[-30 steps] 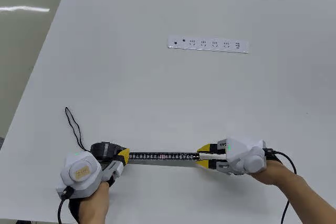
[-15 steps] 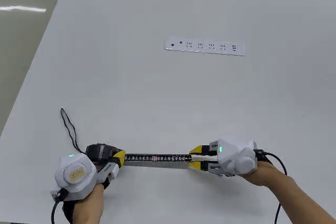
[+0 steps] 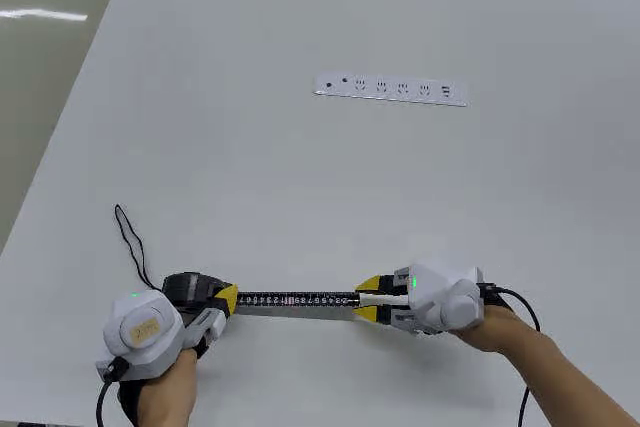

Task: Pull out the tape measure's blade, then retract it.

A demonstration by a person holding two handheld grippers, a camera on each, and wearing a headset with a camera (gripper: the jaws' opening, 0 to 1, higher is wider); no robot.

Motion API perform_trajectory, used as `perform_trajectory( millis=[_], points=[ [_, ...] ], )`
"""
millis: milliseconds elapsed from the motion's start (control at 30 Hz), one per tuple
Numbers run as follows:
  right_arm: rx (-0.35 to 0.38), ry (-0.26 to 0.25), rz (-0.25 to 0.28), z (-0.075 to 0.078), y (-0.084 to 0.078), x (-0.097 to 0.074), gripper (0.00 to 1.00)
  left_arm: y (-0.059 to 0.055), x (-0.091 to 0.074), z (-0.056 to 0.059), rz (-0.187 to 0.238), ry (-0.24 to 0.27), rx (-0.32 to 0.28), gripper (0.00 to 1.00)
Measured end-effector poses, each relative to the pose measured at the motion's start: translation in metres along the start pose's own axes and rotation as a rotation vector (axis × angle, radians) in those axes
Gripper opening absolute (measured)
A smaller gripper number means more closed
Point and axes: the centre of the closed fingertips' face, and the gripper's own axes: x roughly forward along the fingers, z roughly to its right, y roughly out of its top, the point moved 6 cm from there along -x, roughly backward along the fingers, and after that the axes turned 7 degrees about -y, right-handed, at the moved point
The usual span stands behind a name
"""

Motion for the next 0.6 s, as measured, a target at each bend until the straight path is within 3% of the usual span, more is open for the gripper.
perform_trajectory(
  millis=[600],
  points=[
    [0.009, 0.005, 0.001, -0.0001, 0.0038, 0.0055, 0.12, 0.0003, 0.0001, 0.0004, 0.001, 0.0, 0.002, 0.61]
  ],
)
